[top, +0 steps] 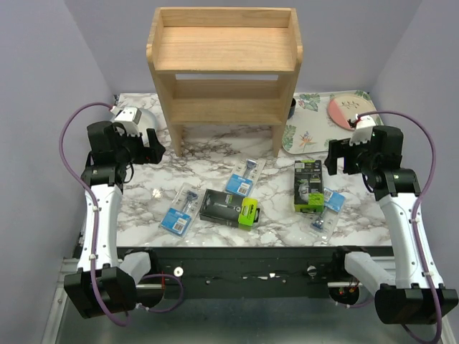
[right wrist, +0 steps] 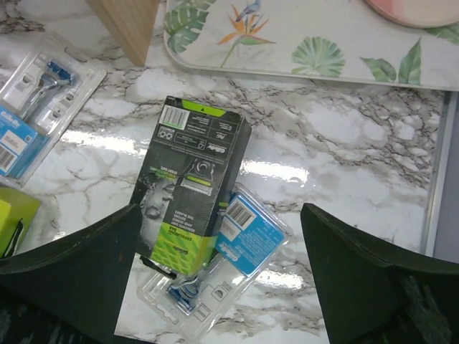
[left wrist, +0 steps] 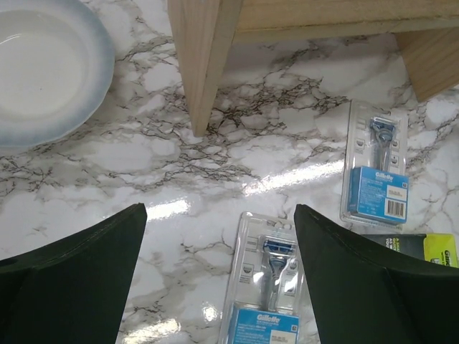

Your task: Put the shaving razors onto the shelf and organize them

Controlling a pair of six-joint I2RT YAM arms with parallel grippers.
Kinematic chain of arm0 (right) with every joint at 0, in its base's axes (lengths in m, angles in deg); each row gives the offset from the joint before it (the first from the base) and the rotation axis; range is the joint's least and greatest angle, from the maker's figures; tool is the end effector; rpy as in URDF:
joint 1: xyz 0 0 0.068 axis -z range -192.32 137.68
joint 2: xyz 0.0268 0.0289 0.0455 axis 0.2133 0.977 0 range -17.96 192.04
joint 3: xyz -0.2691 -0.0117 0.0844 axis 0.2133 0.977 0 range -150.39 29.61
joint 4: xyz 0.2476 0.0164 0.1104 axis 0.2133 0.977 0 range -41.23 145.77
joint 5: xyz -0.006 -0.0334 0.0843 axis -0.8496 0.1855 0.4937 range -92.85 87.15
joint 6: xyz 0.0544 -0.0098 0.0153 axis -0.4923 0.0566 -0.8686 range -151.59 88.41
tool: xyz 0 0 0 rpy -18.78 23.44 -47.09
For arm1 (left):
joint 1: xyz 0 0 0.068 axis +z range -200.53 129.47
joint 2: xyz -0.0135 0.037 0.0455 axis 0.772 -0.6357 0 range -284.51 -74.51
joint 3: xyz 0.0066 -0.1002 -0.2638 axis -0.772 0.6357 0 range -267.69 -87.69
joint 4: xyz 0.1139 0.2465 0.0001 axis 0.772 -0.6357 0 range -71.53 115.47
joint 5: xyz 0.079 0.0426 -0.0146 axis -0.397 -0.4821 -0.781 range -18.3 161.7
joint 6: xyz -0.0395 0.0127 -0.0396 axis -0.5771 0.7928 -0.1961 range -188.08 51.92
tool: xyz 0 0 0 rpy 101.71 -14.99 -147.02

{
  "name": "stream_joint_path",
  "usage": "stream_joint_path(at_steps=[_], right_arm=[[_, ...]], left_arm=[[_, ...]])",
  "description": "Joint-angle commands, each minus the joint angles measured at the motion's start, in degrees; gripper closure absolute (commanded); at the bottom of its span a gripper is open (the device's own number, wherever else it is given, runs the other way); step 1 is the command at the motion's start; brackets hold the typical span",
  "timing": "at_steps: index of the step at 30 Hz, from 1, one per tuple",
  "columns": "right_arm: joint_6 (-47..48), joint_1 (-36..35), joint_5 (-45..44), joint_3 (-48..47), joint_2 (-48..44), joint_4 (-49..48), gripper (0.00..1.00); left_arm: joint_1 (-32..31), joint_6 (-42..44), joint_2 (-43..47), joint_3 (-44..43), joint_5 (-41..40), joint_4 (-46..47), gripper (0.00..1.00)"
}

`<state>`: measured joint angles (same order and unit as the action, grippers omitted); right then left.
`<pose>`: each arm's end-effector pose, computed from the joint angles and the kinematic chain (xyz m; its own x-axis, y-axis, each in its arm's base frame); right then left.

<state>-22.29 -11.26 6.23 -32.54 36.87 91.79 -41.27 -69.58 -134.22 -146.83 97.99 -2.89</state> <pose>0.2011 0.0028 0.3628 -0.5580 -0.1494 -0.8163 -0.2027 0.9784 -0.0405 0.2348 0.0200 0.3539 -0.4835 -0.1025 -0.8694 0.2257 0.9449 -0.2369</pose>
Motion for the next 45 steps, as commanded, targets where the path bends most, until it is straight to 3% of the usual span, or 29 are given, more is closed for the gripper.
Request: stream_joint_path(at_steps=[1, 5, 8, 10, 13, 14, 15, 16, 18, 24, 35, 45], right_arm=[[2.7, -0.3, 9.2, -2.0, 0.5, -5.6, 0.0], [6.9, -0.3, 27.7, -0.9, -0.6, -13.9, 0.0], [1.2, -0.4, 30.7, -4.7, 4.4, -18.8, 0.0], [-2.1, -0.5, 31.8, -8.4, 7.7, -18.0, 0.0], [-4.2, -1.0, 32.1, -11.6, 11.9, -21.4, 0.0], [-4.0, -2.2, 31.0, -12.4, 12.5, -22.5, 0.0], [-3.2, -3.5, 30.1, -12.9, 14.1, -23.7, 0.0], [-3.1, -4.1, 30.1, -13.8, 14.9, -23.9, 0.0], [-3.2, -5.8, 29.9, -15.6, 17.8, -24.7, 0.0], [-0.8, -10.1, 25.7, -17.7, 22.9, -25.9, 0.0], [-1.2, -10.6, 17.6, -27.5, 36.0, -26.5, 0.03], [1.2, -10.6, 14.2, -39.6, 49.0, -26.2, 0.16]], left_arm=[[-0.4, 1.1, 0.5, 0.1, 1.8, 2.5, 0.07], [-0.4, 4.9, 2.3, 1.4, 2.3, 4.8, 0.08], [-0.9, 7.1, 2.8, 1.7, 2.8, 7.6, 0.11], [-1.1, 7.3, 2.0, 1.0, 3.2, 8.6, 0.19], [-1.3, 7.0, -0.3, -1.3, 6.7, 8.0, 0.41], [-1.2, 7.2, -0.8, -1.4, 8.2, 8.0, 0.54], [-1.4, 7.6, -1.1, -1.4, 9.3, 8.1, 0.87], [-1.7, 7.7, -1.6, -0.7, 9.9, 8.7, 0.95], [-2.7, 7.9, -1.8, 0.2, 9.9, 9.8, 1.0], [-4.5, 6.9, -4.4, 0.9, 8.6, 14.6, 1.0], [-5.5, 7.7, -16.9, -4.5, 6.2, 19.6, 1.0], [-6.1, 7.0, -27.9, -14.1, 5.0, 20.5, 1.0]])
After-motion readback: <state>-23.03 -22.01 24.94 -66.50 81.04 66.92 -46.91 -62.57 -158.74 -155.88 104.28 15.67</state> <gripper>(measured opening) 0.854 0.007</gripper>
